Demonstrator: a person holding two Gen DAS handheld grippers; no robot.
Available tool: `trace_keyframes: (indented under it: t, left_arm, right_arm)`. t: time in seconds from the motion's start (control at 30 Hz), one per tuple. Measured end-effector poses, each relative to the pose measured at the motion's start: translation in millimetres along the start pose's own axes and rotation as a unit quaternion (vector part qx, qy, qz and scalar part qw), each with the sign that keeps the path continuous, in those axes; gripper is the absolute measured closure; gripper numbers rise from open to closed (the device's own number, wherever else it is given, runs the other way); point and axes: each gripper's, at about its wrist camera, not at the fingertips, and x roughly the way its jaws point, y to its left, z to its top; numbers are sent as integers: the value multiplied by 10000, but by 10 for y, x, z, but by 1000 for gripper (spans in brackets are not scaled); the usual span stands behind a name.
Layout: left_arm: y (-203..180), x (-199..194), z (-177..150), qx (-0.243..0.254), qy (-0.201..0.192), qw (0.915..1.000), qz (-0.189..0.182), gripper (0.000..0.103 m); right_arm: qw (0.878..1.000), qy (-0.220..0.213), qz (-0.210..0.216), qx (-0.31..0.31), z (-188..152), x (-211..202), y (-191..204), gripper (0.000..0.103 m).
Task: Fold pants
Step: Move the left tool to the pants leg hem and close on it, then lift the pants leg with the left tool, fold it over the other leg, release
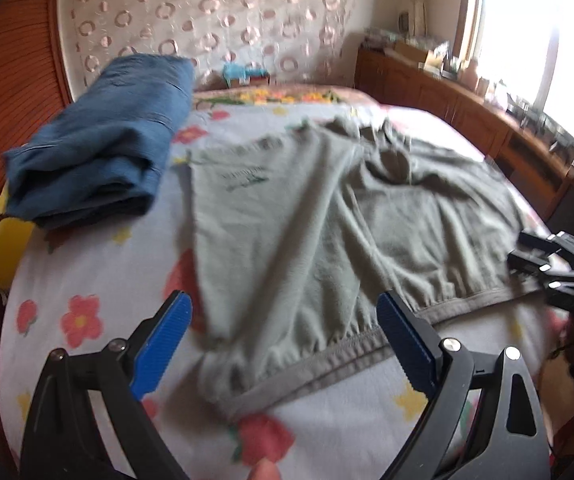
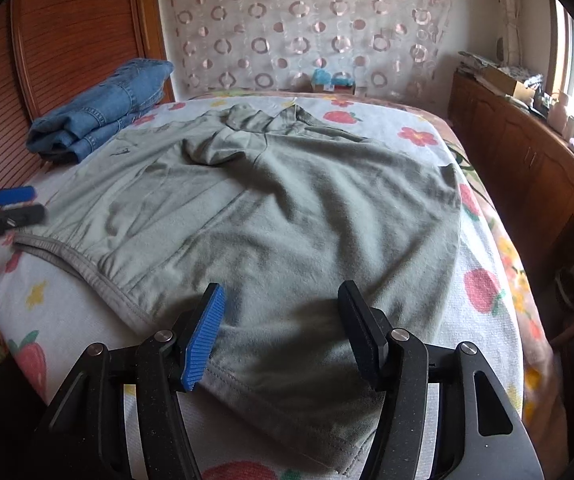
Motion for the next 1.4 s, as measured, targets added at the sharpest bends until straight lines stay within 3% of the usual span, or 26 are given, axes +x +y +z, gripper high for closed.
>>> trace_keyframes:
  t: [0.13,0.3,0.4,0.53,0.63,0.93,1.13,1.3,1.4]
  left_arm:
    - [176,-252,-88,-110,-269,9996,28,9]
    - [329,-272,-184,-202,-234,9995,-15,9]
    - [354,-252,-264,-212,-186,9996,-13,16]
    - [317,-260,-373,-145,-182,9997,-72,35]
    - [321,-256,-419,-178,-157,9996,-119,44]
    - [323,-164,-489,-128,19,9999,-10,48]
    - [295,-123,-491,-90,43,9999,-79,81]
    - [230,-195,-397,-22,-98,9999,-130,98]
    - [147,-297,-278,55,-270,9994,-203,100]
  right_arm:
    - [9999,-143,-79,-37,-45,-4,8,42]
    - [9998,-177,-118,-44,-51,-7,9,42]
    - [9998,-181,-111,-41,-50,-4,14,42]
    - [9997,-198,-147,-58,-54,-7,15,42]
    - [9997,-204,-148,-56,-49,2,27,42]
    - [9993,-272,-254,-107,-59,5,60,42]
    - [9993,-274,-250,-105,-62,7,62,42]
    - [9993,-273,-236,-99,-63,9,61,42]
    - [9994,-270,-221,-83,-63,11,60,42]
